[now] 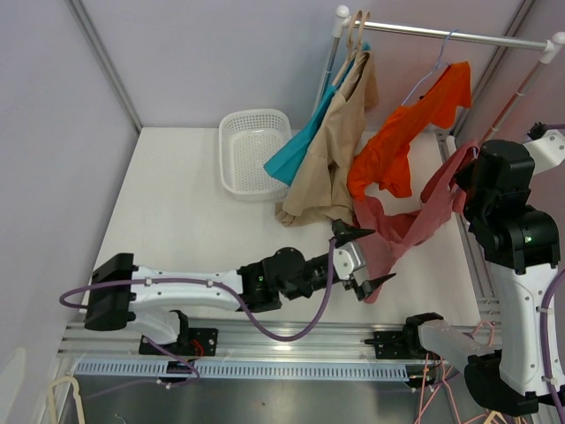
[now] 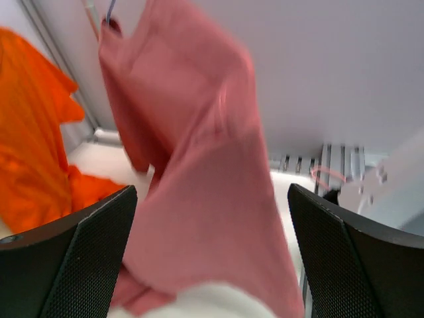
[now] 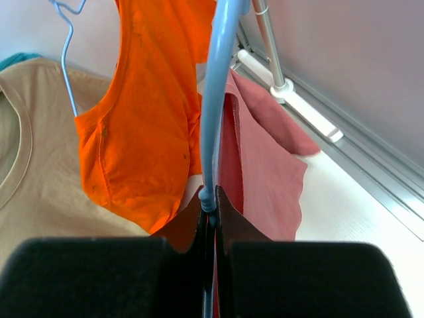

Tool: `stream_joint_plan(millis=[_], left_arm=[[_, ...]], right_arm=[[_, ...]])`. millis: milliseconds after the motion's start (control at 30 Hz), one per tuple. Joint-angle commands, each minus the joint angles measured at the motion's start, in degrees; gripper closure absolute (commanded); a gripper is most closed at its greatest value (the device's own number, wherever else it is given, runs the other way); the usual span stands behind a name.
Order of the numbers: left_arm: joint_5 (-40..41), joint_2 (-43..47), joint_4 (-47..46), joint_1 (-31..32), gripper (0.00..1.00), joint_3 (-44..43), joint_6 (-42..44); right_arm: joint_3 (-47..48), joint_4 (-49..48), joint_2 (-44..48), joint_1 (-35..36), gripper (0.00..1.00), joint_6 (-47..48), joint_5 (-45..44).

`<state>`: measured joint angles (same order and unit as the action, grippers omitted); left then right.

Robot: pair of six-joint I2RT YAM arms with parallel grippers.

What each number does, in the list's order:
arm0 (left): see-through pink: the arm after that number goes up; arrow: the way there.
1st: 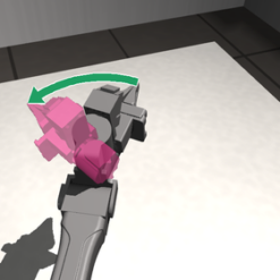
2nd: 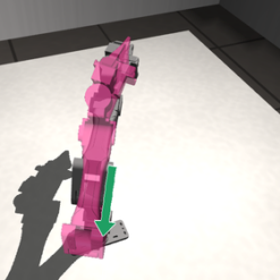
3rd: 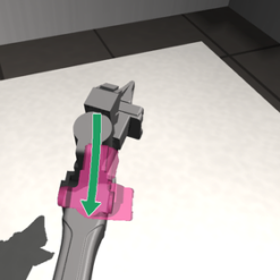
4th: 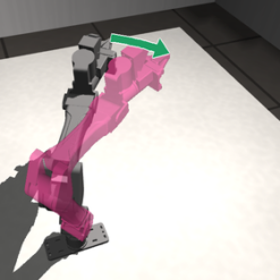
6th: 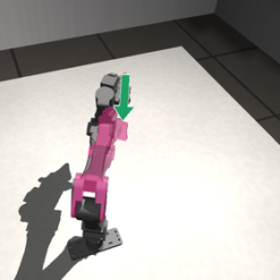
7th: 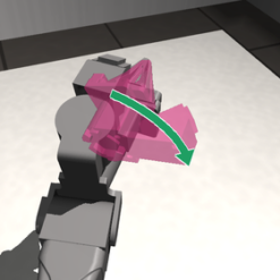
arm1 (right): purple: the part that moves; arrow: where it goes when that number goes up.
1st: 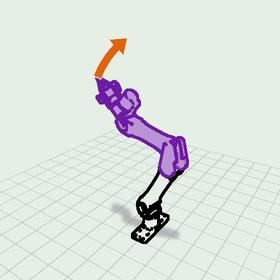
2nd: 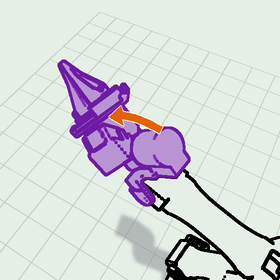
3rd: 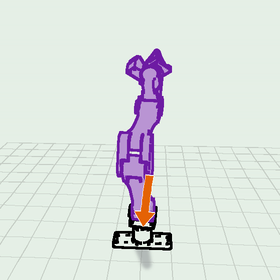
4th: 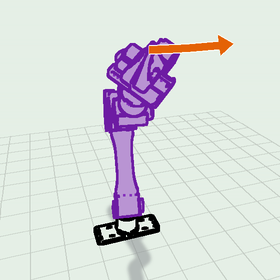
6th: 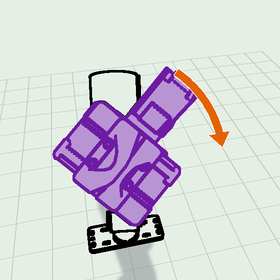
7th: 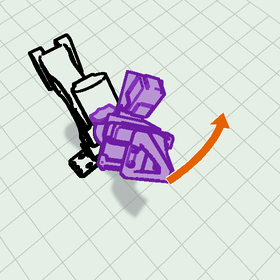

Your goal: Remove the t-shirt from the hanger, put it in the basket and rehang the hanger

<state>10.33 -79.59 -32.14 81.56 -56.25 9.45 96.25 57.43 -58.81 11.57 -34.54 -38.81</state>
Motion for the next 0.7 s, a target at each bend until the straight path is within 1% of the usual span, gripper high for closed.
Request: stream_joint_plan(millis=[0,33,100,133,167,200,233,300,367,433,500,533,567,600,667], left_arm=[[-2.1,-4.4,-5.5,0.4,0.01,-6.8,2.6],[-2.1,-5.8,-4.5,0.4,0.01,-10.9,2.9],[-1.7,-10.2,-3.2,0.4,0.01,-13.3,4.0],[-2.7,-11.5,-0.8,0.4,0.26,-16.4,5.0],[-1.5,-13.9,-0.2,0.6,0.43,-17.1,5.3],[-1.5,-14.7,1.4,0.6,0.82,-18.4,4.5],[-2.0,-15.1,2.9,0.5,0.99,-19.2,4.5],[-3.1,-14.1,3.4,0.8,0.99,-17.5,3.8],[-3.0,-11.7,-0.9,2.0,0.99,-12.5,4.4],[-1.6,-8.0,-2.3,3.3,1.0,-8.0,6.1],[-0.1,-5.8,-0.7,5.2,0.99,-7.1,8.1],[0.4,-4.4,0.2,5.8,0.98,-6.4,8.4],[0.7,-3.6,1.5,6.4,0.92,-6.2,8.6],[0.9,-3.1,1.8,6.5,0.78,-5.5,8.6],[0.0,-1.9,1.9,6.5,0.57,-4.8,8.4]], right_arm=[[0.8,-1.1,0.6,0.3,1.0,-1.7,1.7],[0.9,-1.2,0.5,0.3,1.0,-1.7,2.0],[1.3,-1.3,0.4,0.3,1.0,-1.7,2.6],[1.5,-1.2,0.0,0.3,1.0,-1.6,2.8],[2.2,-0.8,-0.2,0.3,1.0,-1.6,2.9],[2.6,-0.7,-0.5,0.3,1.0,-1.2,2.9],[3.2,-0.2,-1.7,0.3,1.0,-1.0,2.8],[5.8,1.7,-3.6,0.3,1.0,-0.4,1.1],[8.6,3.4,-6.5,-0.1,1.0,0.1,0.1],[10.4,3.9,-8.3,-1.2,1.0,0.6,1.0],[12.1,2.9,-10.0,-3.6,1.0,1.2,4.0],[12.8,2.4,-10.4,-4.2,1.0,1.9,4.7],[13.7,2.3,-11.1,-4.6,1.0,2.1,5.1],[15.2,2.4,-11.8,-4.6,1.0,2.3,5.4],[16.0,2.3,-12.3,-4.6,1.0,2.4,6.0]])
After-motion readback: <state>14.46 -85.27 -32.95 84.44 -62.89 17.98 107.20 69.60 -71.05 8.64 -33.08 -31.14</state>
